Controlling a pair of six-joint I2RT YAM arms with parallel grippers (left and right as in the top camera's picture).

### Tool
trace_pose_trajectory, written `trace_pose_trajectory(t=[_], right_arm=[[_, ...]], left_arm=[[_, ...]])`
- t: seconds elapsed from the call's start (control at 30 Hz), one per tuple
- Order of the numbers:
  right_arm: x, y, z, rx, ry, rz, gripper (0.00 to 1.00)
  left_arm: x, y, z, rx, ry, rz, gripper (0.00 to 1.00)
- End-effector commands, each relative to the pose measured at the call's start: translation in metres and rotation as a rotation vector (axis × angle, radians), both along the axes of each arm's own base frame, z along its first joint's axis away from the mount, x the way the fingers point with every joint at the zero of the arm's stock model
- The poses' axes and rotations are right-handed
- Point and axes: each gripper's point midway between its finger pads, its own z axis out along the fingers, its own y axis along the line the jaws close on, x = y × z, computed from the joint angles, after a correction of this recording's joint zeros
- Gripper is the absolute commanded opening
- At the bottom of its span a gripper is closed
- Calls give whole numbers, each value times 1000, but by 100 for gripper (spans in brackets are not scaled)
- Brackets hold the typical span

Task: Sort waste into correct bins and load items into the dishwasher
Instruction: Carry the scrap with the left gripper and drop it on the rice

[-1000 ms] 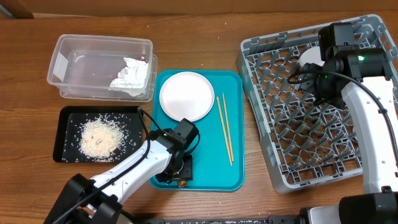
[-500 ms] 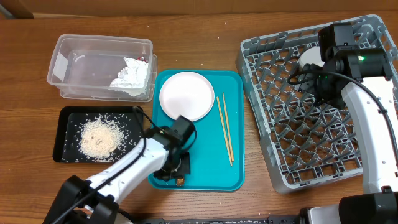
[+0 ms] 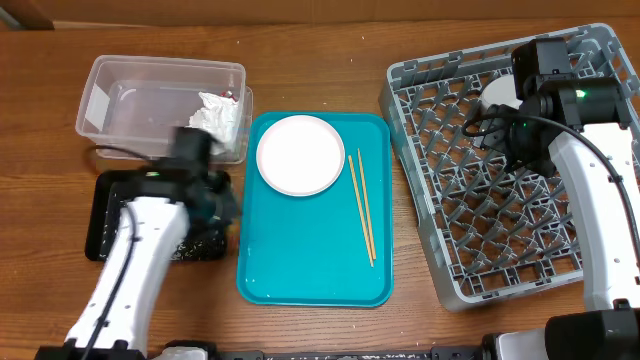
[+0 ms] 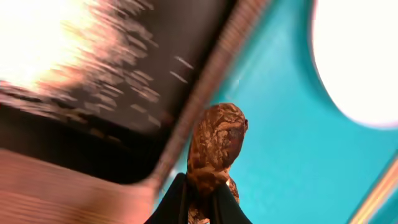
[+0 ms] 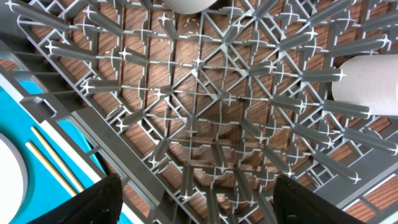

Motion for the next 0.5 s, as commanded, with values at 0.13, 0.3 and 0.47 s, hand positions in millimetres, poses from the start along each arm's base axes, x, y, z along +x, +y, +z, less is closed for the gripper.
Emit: trace_pose_trajectory(t=[0.13, 0.3, 0.47], right_arm=[[1, 0, -1, 1, 2, 6, 79], [0, 0, -1, 1, 4, 6, 79], [-2, 0, -1, 0, 11, 6, 79]], left_arm=[[8, 104, 5, 128, -65, 295, 4], [17, 141, -8, 154, -82, 399, 5], [24, 150, -36, 144, -31, 415, 13]])
